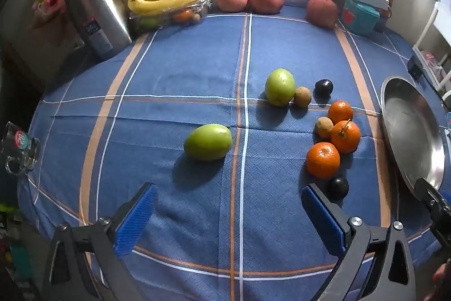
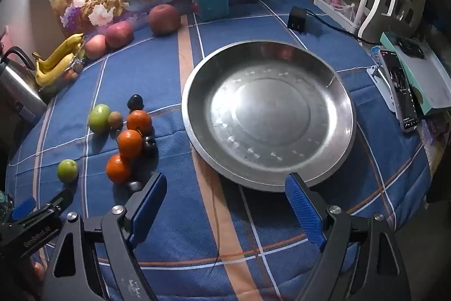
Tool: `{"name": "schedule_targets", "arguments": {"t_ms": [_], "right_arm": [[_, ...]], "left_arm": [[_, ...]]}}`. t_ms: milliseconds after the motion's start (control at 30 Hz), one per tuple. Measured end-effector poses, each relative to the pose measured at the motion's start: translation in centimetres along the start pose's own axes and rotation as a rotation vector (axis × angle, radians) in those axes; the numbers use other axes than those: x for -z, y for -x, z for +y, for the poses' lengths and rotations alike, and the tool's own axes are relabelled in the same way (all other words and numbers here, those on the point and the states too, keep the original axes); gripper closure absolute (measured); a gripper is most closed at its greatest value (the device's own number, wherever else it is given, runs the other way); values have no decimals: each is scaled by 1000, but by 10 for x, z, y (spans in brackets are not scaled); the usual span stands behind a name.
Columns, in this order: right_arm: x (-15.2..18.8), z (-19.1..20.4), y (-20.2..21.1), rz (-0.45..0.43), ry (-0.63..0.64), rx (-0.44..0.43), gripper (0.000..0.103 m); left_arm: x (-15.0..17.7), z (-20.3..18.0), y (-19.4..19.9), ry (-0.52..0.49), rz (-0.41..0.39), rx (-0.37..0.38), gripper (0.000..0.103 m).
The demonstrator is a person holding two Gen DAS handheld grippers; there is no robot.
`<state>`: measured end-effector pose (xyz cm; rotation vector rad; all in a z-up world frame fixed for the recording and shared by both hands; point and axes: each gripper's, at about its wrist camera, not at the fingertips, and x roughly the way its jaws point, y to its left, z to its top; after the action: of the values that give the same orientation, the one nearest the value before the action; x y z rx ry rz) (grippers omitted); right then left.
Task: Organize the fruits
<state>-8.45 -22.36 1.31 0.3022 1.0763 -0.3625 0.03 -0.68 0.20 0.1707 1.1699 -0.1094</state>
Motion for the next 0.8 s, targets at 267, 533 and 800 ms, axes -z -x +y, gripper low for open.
{"name": "schedule_targets", "arguments": {"t_ms": [267, 533, 800], "right_arm": [[-2, 8, -7, 16, 36, 26, 17], [-3, 10, -9, 26, 47, 36, 17], [-2, 11, -10, 30, 52, 37, 17]], "left_arm": [[2, 1, 7, 21, -43, 0, 0], [2, 1, 11, 10, -58, -1, 0], [3, 0, 12, -2, -60, -1, 0]]}}
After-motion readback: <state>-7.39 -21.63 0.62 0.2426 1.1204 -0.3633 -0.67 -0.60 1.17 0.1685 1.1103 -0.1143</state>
